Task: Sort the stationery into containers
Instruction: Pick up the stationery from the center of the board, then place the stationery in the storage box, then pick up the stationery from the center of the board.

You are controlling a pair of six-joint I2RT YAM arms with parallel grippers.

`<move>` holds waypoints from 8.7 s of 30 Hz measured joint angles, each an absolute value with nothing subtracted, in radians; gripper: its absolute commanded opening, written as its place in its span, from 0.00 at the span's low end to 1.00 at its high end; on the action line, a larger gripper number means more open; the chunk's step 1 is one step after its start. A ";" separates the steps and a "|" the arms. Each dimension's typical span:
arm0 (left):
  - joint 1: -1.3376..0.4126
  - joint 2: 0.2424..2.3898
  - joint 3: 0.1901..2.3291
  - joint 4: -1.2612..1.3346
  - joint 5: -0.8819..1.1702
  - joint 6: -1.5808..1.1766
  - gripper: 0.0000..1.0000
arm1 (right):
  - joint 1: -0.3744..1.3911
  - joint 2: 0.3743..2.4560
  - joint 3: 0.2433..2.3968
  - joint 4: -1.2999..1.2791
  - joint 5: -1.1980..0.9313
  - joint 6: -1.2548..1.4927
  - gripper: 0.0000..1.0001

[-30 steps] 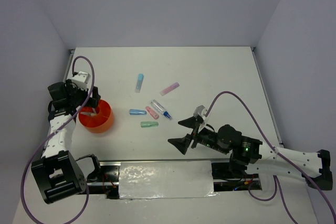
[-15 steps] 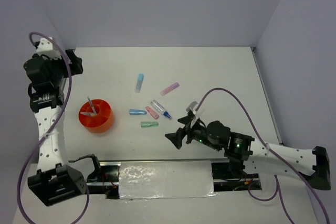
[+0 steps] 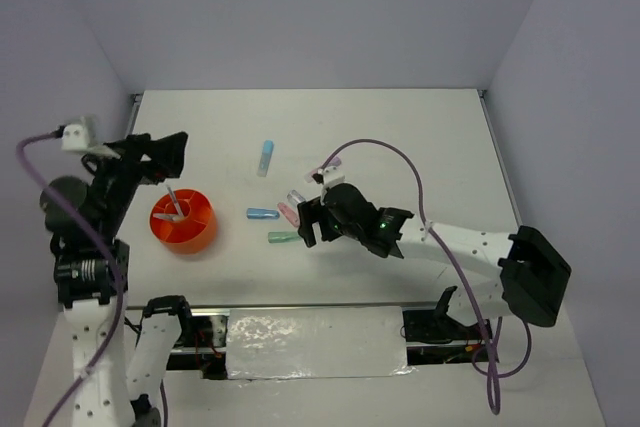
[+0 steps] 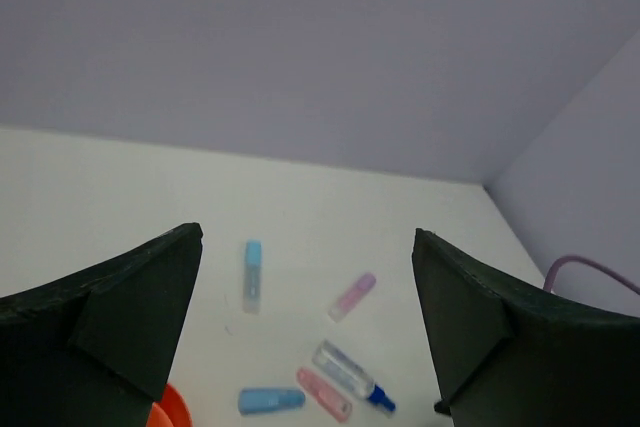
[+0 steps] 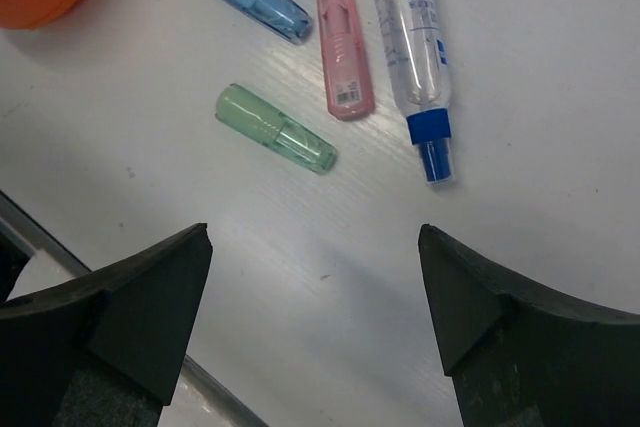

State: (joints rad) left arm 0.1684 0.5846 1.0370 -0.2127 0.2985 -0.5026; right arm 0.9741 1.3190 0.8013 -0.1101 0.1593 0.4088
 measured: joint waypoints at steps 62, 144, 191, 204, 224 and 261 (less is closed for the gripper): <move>-0.147 0.631 0.995 -0.786 0.118 -0.339 0.99 | 0.974 1.972 1.315 -0.378 -0.181 -0.410 0.61; -0.149 0.566 0.864 -0.639 -0.107 -0.492 0.01 | 1.116 1.185 0.720 0.332 -0.029 -0.011 0.96; 0.107 0.621 0.630 -0.337 -0.426 -0.191 0.46 | 1.062 0.852 0.469 0.410 -0.136 0.043 1.00; 0.110 0.596 0.754 -0.503 -0.444 -0.327 0.99 | 0.994 1.154 0.631 0.316 -0.110 0.056 0.96; -0.027 0.469 0.978 -0.810 -0.052 -0.374 0.99 | 0.978 2.022 1.449 -0.253 -0.093 -0.298 0.78; -0.101 0.433 0.904 -0.723 0.198 -0.633 0.99 | 1.106 1.577 1.093 0.054 -0.027 -0.089 0.17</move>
State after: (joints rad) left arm -0.1009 0.4328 0.9039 -0.7235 0.1978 -0.6334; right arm 1.1065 1.5768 1.0931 0.0536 -0.0273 -0.0895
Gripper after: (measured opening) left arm 0.993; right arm 0.336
